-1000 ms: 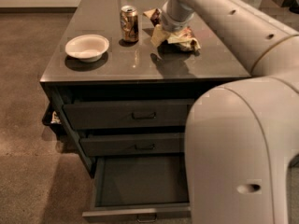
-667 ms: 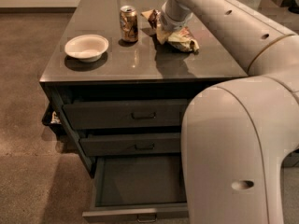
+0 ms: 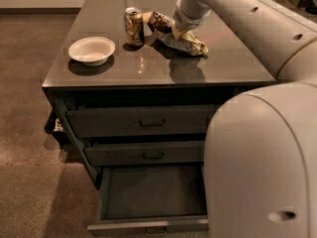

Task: Place brown chip bag into bottom drawer

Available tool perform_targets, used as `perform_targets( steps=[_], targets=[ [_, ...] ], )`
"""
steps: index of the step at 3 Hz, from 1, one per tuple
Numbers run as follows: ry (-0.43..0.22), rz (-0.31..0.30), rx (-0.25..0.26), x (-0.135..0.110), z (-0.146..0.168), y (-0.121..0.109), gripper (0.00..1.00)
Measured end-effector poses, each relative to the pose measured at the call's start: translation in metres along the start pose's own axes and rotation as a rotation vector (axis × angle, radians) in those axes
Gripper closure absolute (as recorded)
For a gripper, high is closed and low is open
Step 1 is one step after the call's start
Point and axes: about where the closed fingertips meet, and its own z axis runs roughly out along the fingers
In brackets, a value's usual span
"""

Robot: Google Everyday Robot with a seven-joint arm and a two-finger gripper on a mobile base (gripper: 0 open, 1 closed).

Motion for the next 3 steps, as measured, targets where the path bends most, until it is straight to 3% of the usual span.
perform_targets(
  steps=[2, 3],
  targets=[
    [-0.050, 0.168, 0.085, 0.030, -0.068, -0.057, 1.00],
    [-0.090, 0.253, 0.083, 0.049, -0.101, -0.085, 1.00]
  ],
)
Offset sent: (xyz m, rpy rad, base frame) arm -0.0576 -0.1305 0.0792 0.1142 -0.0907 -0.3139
